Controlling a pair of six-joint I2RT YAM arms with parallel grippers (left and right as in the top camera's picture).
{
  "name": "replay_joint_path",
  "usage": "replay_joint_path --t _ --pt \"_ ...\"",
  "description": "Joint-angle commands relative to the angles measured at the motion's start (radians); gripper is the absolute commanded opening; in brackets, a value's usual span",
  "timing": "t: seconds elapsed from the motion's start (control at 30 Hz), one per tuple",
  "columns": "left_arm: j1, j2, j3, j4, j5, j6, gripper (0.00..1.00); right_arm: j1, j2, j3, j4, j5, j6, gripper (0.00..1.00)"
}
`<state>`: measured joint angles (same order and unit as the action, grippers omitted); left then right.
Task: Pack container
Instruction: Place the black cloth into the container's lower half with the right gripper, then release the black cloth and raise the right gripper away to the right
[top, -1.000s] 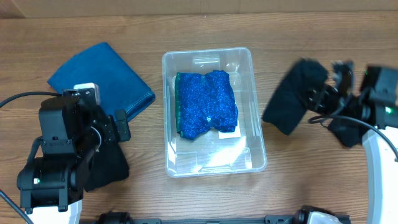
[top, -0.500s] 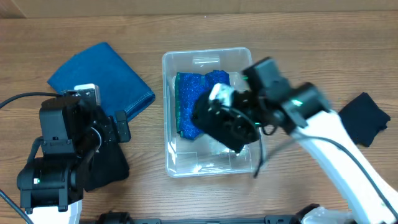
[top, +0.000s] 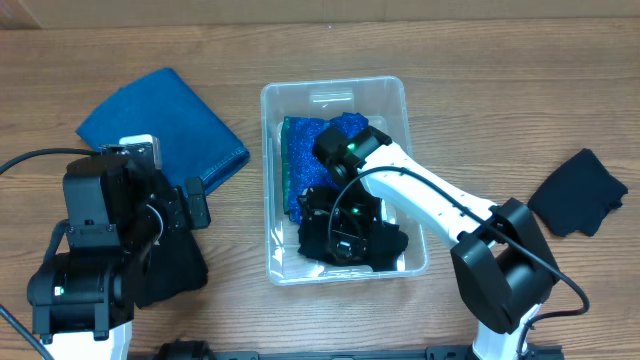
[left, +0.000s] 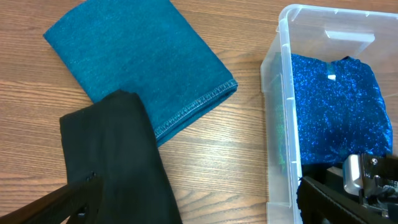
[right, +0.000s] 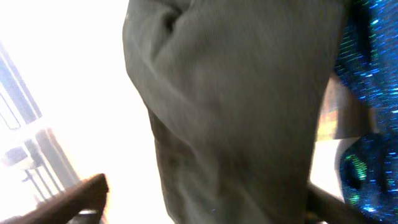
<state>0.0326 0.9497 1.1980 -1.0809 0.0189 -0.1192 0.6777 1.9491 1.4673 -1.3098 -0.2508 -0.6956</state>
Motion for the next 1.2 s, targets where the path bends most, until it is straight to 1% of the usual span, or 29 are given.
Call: replay_joint_path --t 0.0,0.1,0.13,0.2,0.23,0.3,0.33,0.37,0.43,0.47,0.53,0.6,0.67,0.77,0.8,0.87,0.93,1.07,1.17 --pt "0.001 -0.001 0.021 0.005 0.000 0.023 1.00 0.006 -0.080 0.063 0.032 0.098 0.122 1.00" --pt "0.001 -0.001 0.021 0.004 0.000 0.023 1.00 0.002 -0.184 0.145 0.047 0.311 0.240 1.00" --pt "0.001 -0.001 0.021 0.005 0.000 0.023 1.00 -0.004 -0.233 0.162 0.079 0.401 0.315 1.00" --pt "0.001 -0.001 0.021 0.004 0.000 0.023 1.00 -0.056 -0.366 0.166 0.183 0.565 0.535 1.00" --pt "0.001 -0.001 0.021 0.004 0.000 0.023 1.00 -0.100 -0.417 0.166 0.208 0.592 0.634 1.00" --pt "0.001 -0.001 0.021 0.004 0.000 0.023 1.00 -0.246 -0.510 0.166 0.215 0.587 0.848 1.00" --pt "0.001 -0.001 0.021 0.004 0.000 0.023 1.00 -0.344 -0.548 0.166 0.204 0.572 0.957 1.00" --pt "0.001 -0.001 0.021 0.004 0.000 0.023 1.00 -0.468 -0.575 0.166 0.188 0.525 1.031 1.00" --pt "0.001 -0.001 0.021 0.004 0.000 0.023 1.00 -0.724 -0.585 0.163 0.162 0.389 1.044 1.00" --pt "0.001 -0.001 0.021 0.004 0.000 0.023 1.00 -0.902 -0.568 0.150 0.157 0.310 1.038 1.00" --pt "0.001 -0.001 0.021 0.004 0.000 0.023 1.00 -1.114 -0.524 0.121 0.171 0.240 1.029 0.99" --pt "0.001 -0.001 0.021 0.003 0.000 0.023 1.00 -1.317 -0.432 0.065 0.219 0.177 0.985 1.00" --pt "0.001 -0.001 0.021 0.004 0.000 0.023 1.00 -1.439 -0.317 0.007 0.277 0.146 0.977 1.00" --pt "0.001 -0.001 0.021 0.003 0.000 0.023 1.00 -1.511 -0.185 -0.028 0.316 0.068 0.931 1.00" --pt "0.001 -0.001 0.021 0.003 0.000 0.023 1.00 -1.535 -0.114 -0.044 0.341 0.039 0.925 1.00" --pt "0.001 -0.001 0.021 -0.001 0.000 0.023 1.00 -1.554 -0.027 -0.049 0.366 0.018 0.895 1.00" --pt "0.001 -0.001 0.021 -0.005 0.000 0.023 1.00 -1.555 0.021 -0.049 0.391 -0.034 0.852 1.00" --pt "0.001 -0.001 0.021 -0.004 0.000 0.023 1.00 -1.555 0.103 -0.051 0.408 -0.055 0.826 1.00" --pt "0.001 -0.001 0.021 -0.004 0.000 0.023 1.00 -1.554 0.165 -0.055 0.415 -0.171 0.769 1.00"
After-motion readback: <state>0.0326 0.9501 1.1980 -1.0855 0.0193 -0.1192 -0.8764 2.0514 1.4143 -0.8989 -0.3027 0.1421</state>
